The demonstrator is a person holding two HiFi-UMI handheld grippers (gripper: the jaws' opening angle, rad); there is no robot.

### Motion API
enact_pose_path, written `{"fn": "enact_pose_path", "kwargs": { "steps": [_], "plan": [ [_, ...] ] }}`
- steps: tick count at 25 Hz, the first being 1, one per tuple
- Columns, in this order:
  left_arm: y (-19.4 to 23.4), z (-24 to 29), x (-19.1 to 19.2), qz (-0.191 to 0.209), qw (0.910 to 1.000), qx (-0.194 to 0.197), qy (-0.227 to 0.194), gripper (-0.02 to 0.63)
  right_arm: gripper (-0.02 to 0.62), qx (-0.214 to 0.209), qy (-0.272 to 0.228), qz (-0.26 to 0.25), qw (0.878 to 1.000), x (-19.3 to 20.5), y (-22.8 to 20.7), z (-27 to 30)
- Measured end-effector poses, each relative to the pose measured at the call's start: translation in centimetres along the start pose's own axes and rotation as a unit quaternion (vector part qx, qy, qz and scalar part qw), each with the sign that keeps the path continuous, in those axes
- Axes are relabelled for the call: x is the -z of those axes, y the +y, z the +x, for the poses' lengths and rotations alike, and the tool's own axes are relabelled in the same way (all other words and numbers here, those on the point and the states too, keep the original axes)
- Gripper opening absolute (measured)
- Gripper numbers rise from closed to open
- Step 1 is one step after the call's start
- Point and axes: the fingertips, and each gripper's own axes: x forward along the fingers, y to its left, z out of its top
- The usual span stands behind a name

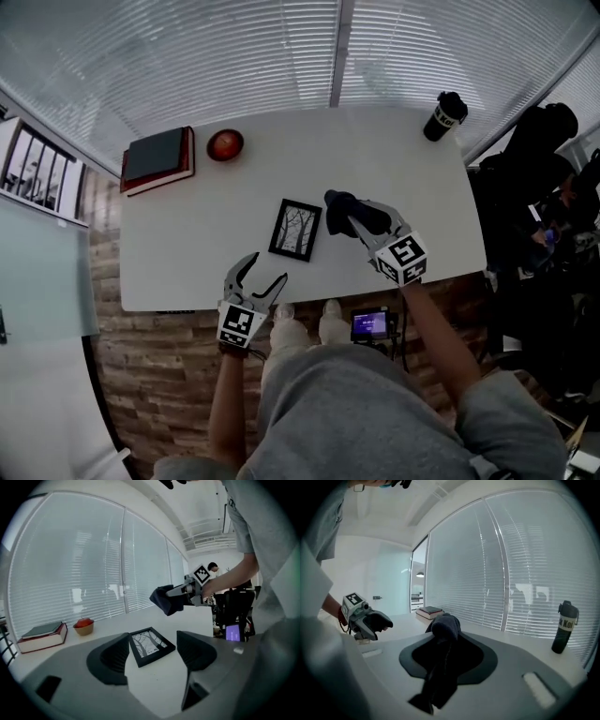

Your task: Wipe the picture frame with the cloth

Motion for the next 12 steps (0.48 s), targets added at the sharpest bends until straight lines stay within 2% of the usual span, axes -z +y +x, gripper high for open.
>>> {"fn": "enact_pose_path", "kwargs": {
  "steps": [4,7,9,12],
  "plan": [
    [1.1,2.7,1.5,0.040,0.9946,0.092,0.023,0.393,0.103,0.005,0.025,-0.031,0.999,-0.6,-1.0,3.1],
    [1.3,4.9,2.8,0.084,0.9811,0.166,0.053,0.490,0.103,0.017,0.040,-0.025,0.999,-0.6,-1.6,4.3],
    [2.0,6.3,3.7,0.100,0.9729,0.197,0.067,0.506,0.103,0.027,0.051,-0.021,0.998,-0.3,-1.8,4.9],
    [2.6,7.5,4.0,0.098,0.9652,0.234,0.064,0.506,0.103,0.044,0.079,-0.041,0.995,0.3,-1.7,6.0]
  ]
}}
